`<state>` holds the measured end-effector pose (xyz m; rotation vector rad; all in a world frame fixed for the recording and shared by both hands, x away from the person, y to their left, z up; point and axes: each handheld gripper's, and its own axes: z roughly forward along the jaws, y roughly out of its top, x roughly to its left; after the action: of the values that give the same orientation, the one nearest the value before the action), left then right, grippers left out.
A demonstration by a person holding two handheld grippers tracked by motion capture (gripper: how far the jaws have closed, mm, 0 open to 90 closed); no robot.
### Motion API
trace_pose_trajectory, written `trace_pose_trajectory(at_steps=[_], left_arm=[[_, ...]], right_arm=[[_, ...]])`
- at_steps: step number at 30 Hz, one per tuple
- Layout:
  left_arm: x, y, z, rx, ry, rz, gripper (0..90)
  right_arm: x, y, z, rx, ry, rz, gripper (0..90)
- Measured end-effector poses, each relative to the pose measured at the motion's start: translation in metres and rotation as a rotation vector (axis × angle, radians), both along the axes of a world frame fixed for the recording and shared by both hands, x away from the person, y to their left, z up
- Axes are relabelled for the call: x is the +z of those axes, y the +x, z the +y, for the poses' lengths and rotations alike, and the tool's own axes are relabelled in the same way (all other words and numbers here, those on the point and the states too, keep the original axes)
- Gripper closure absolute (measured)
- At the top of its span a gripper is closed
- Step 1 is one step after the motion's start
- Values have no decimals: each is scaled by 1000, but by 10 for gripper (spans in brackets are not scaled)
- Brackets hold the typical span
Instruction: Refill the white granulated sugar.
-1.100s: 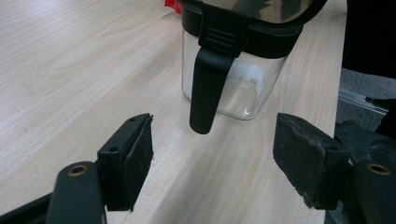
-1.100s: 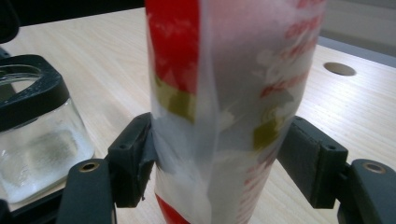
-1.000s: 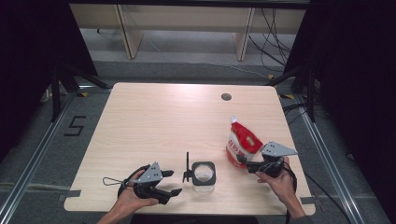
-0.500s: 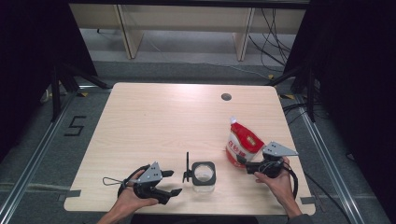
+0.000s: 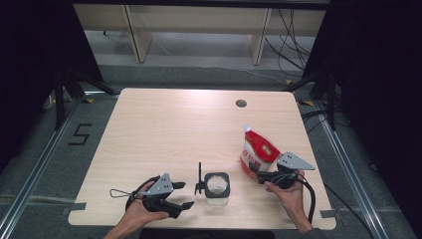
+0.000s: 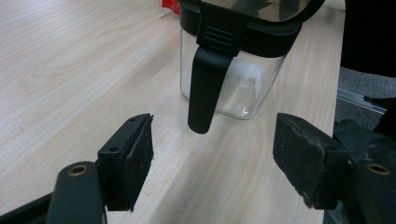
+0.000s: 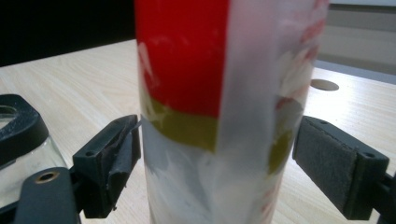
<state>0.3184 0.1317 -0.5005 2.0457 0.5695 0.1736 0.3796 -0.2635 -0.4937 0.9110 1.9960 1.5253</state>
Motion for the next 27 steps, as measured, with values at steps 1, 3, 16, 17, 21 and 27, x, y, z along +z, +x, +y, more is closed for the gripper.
trace_pose_trajectory(at_steps=[1,3,16,17,21,27], left_arm=[[0,0,0,-1,1,-3,283],[0,0,0,-3,1,-3,283],[0,-1,-1,-9,-7,-2,283],[0,-1,-2,-7,-14,-1,283],[0,-1,-1,-13,0,-7,283],[1,-2,-1,-11,-2,-10,283]], right_arm=[[-1,0,2,-14,9,-12,180],[-2,2,1,-5,4,-25,192],[-11,3,7,-16,-20,25,244],[-15,4,6,-2,10,30,250],[-17,5,5,-30,12,50,230],[-21,7,8,-17,2,25,241]])
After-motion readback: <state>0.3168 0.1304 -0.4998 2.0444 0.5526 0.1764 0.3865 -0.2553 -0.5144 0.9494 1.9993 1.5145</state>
